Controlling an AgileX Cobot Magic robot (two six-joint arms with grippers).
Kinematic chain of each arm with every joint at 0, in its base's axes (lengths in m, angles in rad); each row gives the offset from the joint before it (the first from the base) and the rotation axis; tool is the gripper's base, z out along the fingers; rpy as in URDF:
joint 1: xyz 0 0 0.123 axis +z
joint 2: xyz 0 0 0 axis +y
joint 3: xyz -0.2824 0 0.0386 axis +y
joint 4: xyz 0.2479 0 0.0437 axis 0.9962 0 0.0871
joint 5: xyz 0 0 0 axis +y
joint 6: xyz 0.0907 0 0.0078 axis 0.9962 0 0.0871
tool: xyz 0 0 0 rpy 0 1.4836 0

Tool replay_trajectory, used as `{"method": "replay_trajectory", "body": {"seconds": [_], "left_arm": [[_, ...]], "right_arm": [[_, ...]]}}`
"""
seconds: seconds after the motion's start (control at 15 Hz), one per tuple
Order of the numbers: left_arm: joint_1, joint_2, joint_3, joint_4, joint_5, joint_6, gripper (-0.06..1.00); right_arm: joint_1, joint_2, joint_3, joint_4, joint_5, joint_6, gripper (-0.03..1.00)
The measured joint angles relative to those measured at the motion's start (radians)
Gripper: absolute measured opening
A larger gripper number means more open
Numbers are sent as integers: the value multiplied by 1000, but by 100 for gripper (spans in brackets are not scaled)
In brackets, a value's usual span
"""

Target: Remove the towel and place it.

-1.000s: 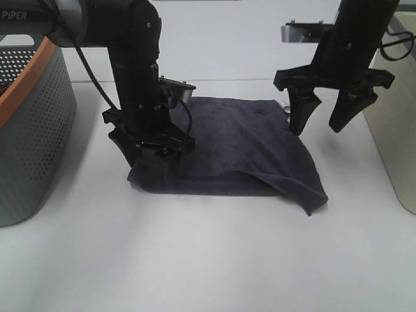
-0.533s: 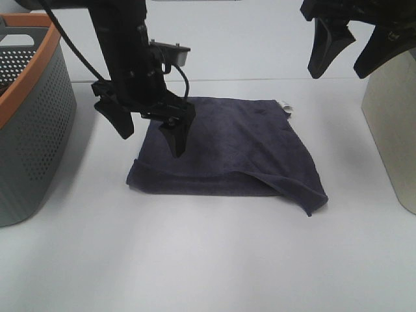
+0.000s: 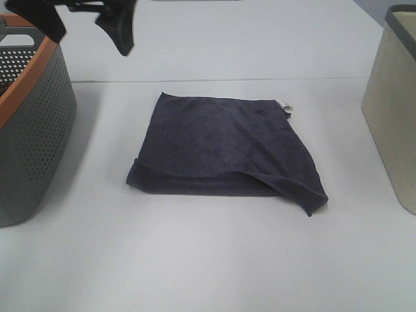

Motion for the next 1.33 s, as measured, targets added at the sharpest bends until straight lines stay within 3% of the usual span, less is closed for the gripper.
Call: {"method": "replay_trajectory", "body": {"seconds": [0.33,0.6,1.07,1.33], "left_arm": [[296,-139,18,0,-3,49,94],[465,-334,264,1,-2,86,94],[475,-853,695,2,-1,97,94],[475,-1186,879,55,-1,99,94]], "right_arm": [[-184,-44,18,-9,-1,-87,60],[-185,-209,251,-28,-1,-85,60],[-185,-744,658,-30,2,-60,68],[-185,-1056,830,-70,2,-76,69]]}}
